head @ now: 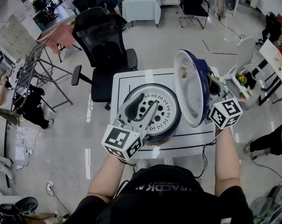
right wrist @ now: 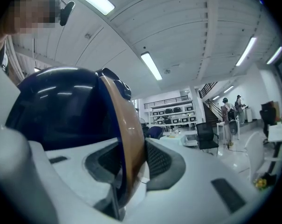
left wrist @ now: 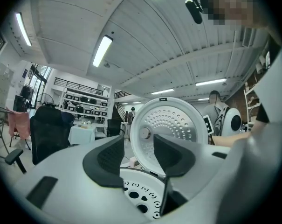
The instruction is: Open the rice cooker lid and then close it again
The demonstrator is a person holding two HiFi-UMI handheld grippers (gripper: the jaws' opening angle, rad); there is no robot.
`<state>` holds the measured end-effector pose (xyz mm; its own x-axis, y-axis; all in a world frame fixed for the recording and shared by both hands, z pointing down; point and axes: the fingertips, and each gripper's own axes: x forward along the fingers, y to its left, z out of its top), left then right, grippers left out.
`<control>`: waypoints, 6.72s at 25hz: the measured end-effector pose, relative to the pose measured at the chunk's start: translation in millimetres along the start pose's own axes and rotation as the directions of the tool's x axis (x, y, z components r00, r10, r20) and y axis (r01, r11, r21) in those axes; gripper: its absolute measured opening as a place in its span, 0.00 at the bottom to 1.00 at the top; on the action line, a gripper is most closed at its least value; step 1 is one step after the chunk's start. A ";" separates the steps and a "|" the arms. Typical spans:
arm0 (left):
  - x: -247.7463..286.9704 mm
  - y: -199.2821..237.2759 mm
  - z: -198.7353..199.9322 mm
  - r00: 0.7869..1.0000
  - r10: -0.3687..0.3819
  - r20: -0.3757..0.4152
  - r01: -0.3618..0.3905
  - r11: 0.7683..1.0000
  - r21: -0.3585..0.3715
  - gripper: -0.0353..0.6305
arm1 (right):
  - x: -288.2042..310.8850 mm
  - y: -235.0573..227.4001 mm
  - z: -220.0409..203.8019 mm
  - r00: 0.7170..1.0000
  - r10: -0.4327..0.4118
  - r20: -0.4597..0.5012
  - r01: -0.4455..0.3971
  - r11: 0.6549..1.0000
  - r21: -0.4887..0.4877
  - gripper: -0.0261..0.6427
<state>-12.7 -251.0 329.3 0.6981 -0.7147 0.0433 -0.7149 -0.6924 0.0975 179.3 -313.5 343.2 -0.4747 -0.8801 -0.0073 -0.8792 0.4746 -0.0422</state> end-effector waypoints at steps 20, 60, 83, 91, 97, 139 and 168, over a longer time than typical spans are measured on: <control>-16.4 -31.1 -20.0 0.985 0.171 -0.016 -0.171 0.985 -0.014 0.36 | -16.2 -4.7 -6.0 0.997 0.081 0.012 -0.081 0.997 0.020 0.27; -171.3 -125.4 -24.8 0.993 -0.122 0.009 0.121 0.993 0.005 0.47 | -233.3 173.7 34.1 0.981 -0.161 0.105 0.164 0.986 -0.019 0.36; -146.4 -124.1 -24.3 0.989 -0.145 0.016 0.145 0.989 0.002 0.47 | -226.5 137.8 31.2 0.974 -0.201 0.103 0.202 0.979 0.002 0.36; -123.1 -110.4 -22.8 0.993 -0.121 0.012 0.121 0.993 -0.009 0.47 | -198.7 102.2 27.6 0.976 -0.202 0.085 0.200 0.979 0.026 0.36; -103.5 -98.6 -17.0 0.997 -0.080 0.013 0.080 0.997 -0.013 0.47 | -170.3 67.2 33.9 0.978 -0.191 0.083 0.189 0.982 0.028 0.36; -31.3 -26.3 -1.0 0.968 0.248 0.047 -0.248 0.969 -0.008 0.47 | -2.3 -2.8 10.6 0.999 -0.030 -0.016 0.027 0.982 -0.189 0.21; -81.9 52.5 38.1 0.979 0.177 0.101 -0.173 0.984 -0.046 0.06 | 52.3 134.3 8.7 0.977 -0.093 -0.191 -0.063 0.733 -0.678 0.22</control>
<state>-108.9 -232.6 293.0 0.5531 -0.8321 -0.0411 -0.8222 -0.5532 0.1340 36.8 -296.0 328.4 -0.3898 -0.9016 0.1875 -0.6418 0.4120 0.6468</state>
